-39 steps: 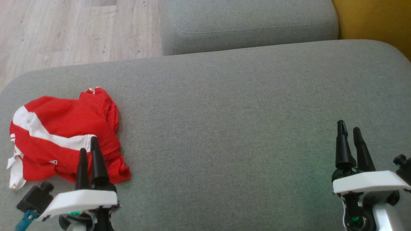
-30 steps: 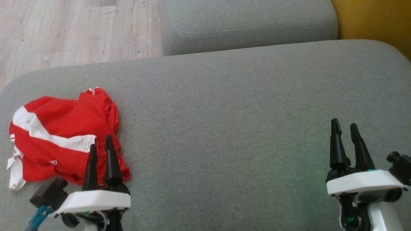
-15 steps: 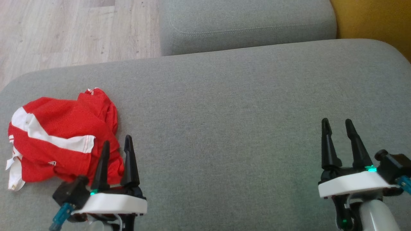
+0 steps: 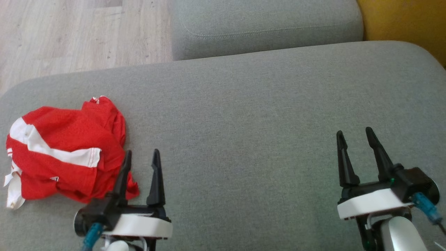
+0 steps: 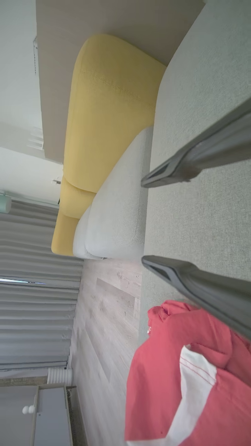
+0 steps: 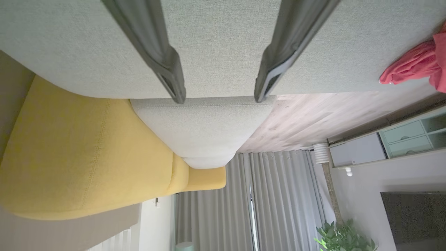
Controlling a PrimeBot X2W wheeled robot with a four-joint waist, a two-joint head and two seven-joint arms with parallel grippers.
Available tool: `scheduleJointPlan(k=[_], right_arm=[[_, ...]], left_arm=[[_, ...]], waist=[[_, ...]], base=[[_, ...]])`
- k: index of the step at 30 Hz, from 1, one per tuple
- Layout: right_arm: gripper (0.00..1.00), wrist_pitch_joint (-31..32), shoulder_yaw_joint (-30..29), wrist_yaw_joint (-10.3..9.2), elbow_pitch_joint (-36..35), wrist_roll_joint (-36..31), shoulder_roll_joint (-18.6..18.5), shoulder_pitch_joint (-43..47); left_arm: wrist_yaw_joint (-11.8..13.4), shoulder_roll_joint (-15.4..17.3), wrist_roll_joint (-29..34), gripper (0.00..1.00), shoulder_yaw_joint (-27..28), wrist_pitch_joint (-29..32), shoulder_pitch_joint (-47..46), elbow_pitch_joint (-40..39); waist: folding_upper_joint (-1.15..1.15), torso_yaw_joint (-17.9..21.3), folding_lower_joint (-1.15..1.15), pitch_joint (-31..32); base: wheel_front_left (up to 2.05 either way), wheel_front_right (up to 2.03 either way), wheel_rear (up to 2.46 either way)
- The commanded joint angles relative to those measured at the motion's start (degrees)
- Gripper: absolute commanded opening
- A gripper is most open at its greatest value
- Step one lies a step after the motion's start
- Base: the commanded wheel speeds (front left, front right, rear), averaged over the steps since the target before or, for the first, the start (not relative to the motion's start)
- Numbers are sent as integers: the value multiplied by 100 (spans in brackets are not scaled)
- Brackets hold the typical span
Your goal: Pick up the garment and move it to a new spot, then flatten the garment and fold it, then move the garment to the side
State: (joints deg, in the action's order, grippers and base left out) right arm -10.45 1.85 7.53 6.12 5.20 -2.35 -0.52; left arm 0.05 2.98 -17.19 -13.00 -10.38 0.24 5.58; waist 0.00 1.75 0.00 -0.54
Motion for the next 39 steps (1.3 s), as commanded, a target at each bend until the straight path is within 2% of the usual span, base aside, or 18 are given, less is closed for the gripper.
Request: scheduleJointPlan(k=[1,10,13,22,27,33,39], right_arm=[[100,-89,157,-4,-251,-195,-45,-286],[100,-240,275,-4,-355,-970,-48,-308],[100,-291,316,-4,-419,-1101,-49,-309],[100,-443,243,-4,-197,-261,-53,-155],[100,-454,280,-4,119,367,-53,-87],[100,-455,335,-4,310,455,-53,-99],[100,-455,331,-4,334,481,-53,-114]], left_arm=[[45,44,177,100,89,-98,-240,-192],[116,106,827,100,-156,-249,-285,-165],[129,86,844,100,-148,-300,-273,-258],[-141,-3,466,100,243,-451,-104,-472],[-204,-8,-200,100,301,-462,28,-298],[-320,-9,-626,100,171,-462,54,123],[-331,-10,-570,100,183,-462,-19,177]], waist=[[0,1,0,0],[0,2,0,5],[0,1,0,6],[0,1,0,28],[0,10,0,53],[0,26,0,79],[0,19,0,103]], base=[[0,0,0],[0,0,0],[0,0,0],[0,0,0],[0,0,0],[0,0,0],[0,0,0]])
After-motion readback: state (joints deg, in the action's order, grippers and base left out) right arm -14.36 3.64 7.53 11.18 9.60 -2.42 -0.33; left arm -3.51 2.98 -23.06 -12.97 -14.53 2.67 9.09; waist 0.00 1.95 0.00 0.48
